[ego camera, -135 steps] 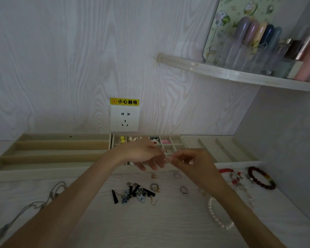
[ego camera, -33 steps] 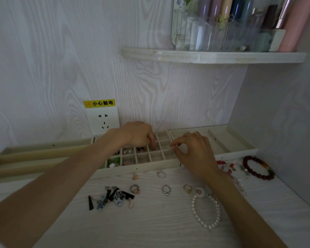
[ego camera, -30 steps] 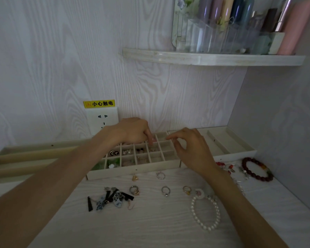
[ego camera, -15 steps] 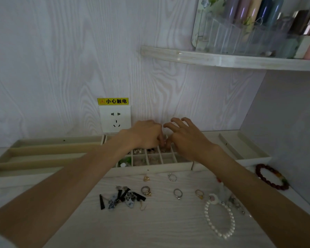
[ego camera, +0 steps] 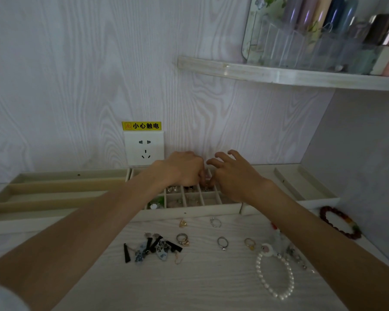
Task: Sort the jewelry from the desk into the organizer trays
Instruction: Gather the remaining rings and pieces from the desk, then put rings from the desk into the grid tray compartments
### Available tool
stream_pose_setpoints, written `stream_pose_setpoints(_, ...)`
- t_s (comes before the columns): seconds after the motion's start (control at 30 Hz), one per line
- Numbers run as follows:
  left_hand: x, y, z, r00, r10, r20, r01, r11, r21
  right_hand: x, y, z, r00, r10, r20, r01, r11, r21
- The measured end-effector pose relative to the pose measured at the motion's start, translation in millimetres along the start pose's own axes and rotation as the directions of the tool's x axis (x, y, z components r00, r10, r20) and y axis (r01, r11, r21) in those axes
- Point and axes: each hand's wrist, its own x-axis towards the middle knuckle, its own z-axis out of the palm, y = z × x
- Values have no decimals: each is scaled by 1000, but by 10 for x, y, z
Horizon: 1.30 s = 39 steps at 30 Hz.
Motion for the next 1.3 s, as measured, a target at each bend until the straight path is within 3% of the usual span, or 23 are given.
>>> stream_pose_setpoints(0.17,-64,35,-85,999,-18,-35,17,1000,-13,-39,6,-89,998,-13,-64,15,999,32)
stream_pose_setpoints(0.3,-343,-65,-201,991,-15,-133,7,998,-60,-298,97,-178,972,42,-232,22,964,263)
stream_pose_setpoints(0.43,-732,-172,-165,988,-76,-132,53,984,-172,-600,37,-132,977,165,-139,-54,810,583)
stream_pose_setpoints(0.5,-887,-195,-59,977,-130,-172,87,968,-236,-668,-112,-98,977,180,-118,-61,759,648)
stream_pose_setpoints(0.67,-1169,-129,237,916,-288,-279,164,903,-397,-641,-558,-54,983,153,-104,-49,755,654)
stream_pose_setpoints(0.9,-1395,3,447,960,-236,-151,150,890,-431,-627,-902,-70,973,225,-52,-115,666,737)
stream_pose_setpoints(1.13,-1409,112,489,969,-227,-98,160,880,-448,-637,-940,-73,951,306,39,-208,546,812)
stream_pose_setpoints(1.3,-1369,129,444,962,-255,-94,196,891,-410,-739,-854,-95,945,317,86,-248,516,820)
